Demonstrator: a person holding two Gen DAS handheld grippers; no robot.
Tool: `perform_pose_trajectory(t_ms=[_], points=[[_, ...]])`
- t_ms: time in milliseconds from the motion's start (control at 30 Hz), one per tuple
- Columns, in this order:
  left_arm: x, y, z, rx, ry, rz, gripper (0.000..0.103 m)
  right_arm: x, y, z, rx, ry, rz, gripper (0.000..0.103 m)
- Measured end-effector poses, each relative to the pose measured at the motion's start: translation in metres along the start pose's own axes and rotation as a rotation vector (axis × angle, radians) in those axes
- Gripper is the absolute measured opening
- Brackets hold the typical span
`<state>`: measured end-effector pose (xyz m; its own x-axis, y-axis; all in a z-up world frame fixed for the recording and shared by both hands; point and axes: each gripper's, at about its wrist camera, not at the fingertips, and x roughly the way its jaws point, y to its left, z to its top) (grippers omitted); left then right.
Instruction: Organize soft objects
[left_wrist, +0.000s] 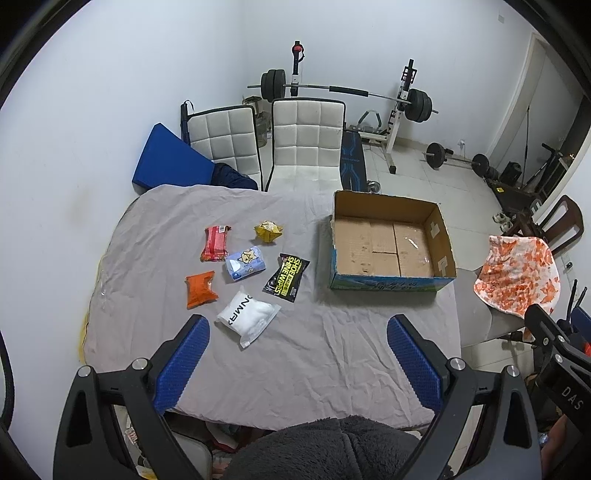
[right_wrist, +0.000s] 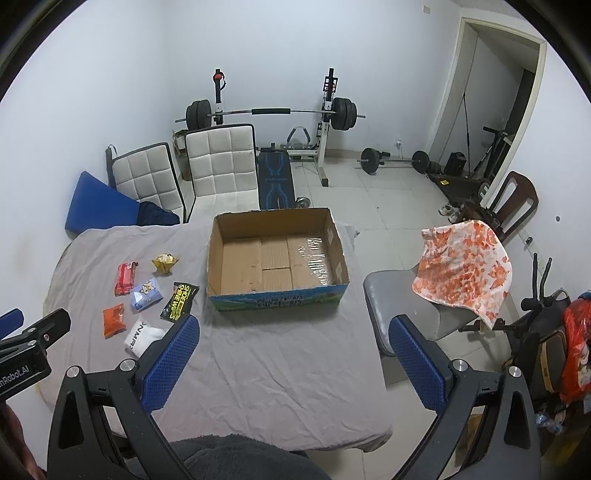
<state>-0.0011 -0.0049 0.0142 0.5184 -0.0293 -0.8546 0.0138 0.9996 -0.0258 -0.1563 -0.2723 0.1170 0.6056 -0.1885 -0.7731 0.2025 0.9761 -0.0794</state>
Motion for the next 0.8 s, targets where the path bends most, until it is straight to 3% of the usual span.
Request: perform_pose_trajectory(t_ms=[800], points=[[-0.001,-0.005,0.017,-0.002,-0.021,-0.015,0.099,0.001,-0.002,0.009,0.006,-0.019,-0.011,0.103]])
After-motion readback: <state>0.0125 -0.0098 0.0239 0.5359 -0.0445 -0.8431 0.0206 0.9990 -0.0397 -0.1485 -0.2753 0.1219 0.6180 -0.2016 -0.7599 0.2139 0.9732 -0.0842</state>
